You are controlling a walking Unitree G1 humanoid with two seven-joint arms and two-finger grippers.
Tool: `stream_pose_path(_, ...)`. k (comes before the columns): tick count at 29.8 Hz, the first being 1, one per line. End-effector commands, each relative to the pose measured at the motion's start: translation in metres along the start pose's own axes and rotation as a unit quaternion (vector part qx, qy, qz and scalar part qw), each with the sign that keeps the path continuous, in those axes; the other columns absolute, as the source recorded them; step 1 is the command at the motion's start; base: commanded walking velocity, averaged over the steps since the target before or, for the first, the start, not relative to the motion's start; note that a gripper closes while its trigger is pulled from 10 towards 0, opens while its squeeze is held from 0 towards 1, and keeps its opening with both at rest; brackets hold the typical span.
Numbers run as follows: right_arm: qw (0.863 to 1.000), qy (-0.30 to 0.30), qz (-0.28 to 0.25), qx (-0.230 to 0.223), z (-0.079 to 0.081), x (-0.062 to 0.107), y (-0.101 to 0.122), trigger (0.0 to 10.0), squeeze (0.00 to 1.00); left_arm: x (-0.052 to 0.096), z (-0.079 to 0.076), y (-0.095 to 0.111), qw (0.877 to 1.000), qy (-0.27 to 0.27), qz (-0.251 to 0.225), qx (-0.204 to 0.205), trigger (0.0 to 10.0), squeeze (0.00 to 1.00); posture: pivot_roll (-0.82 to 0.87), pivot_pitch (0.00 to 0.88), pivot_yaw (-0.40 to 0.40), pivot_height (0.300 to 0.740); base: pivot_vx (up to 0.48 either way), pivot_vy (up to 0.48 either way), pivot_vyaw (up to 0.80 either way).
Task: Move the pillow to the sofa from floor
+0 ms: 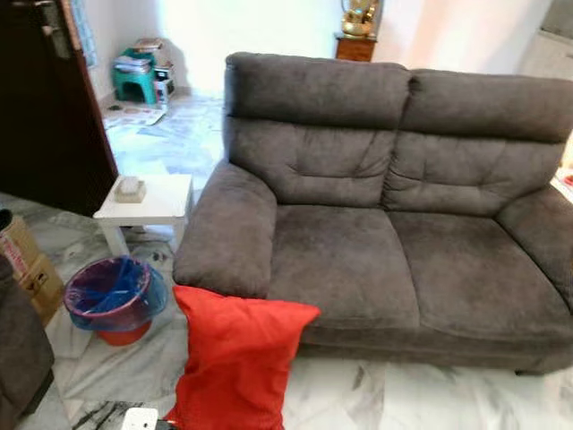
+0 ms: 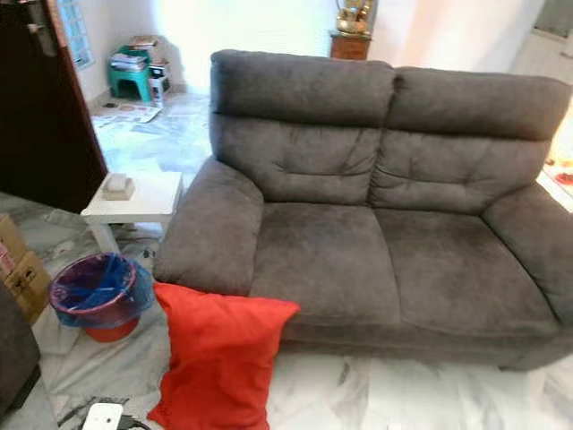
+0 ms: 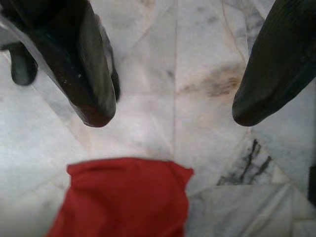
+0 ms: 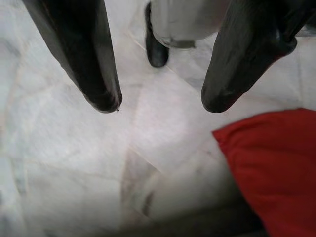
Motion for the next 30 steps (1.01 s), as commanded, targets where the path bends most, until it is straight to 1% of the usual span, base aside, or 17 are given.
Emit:
stream_pose_path(1, 0.996, 0.032, 0.017, -0.077, 0.0336, -0.0062, 0.0053, 10.0, 0.00, 0.0072, 0.0190, -0.0272, 0.997, 0.022, 0.055, 0.042, 10.0, 0.00, 0.15, 0.093, 0.026, 0.740, 0.000, 0.000, 0.00)
stream_pose_path(16, 0.996, 0.033, 0.013, -0.084, 0.0354, -0.0066, 0.0074, 10.0, 0.00, 0.0066, 0.0220, -0.0245, 0.997, 0.025, 0.052, 0.042, 10.0, 0.00, 0.16, 0.086, 0.029, 0.740, 0.000, 0.000, 0.00)
stream_pose_path(30, 0.996, 0.036, 0.015, -0.079, 0.0354, -0.0065, 0.0065, 10.0, 0.00, 0.0067, 0.0218, -0.0251, 0.997, 0.025, 0.053, 0.042, 10.0, 0.00, 0.16, 0.087, 0.028, 0.740, 0.000, 0.000, 0.00)
Point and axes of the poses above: a point about 5 cm out from each wrist's last joint towards the gripper, its own x axis pointing back from the gripper into the wrist, its own y axis along the axis of the wrist's last joint, z = x × y, the point moved 3 cm from there along -x, pointing out of the wrist towards the gripper, and after that the axes turned 3 degrees about -x, right-handed, at the moved point
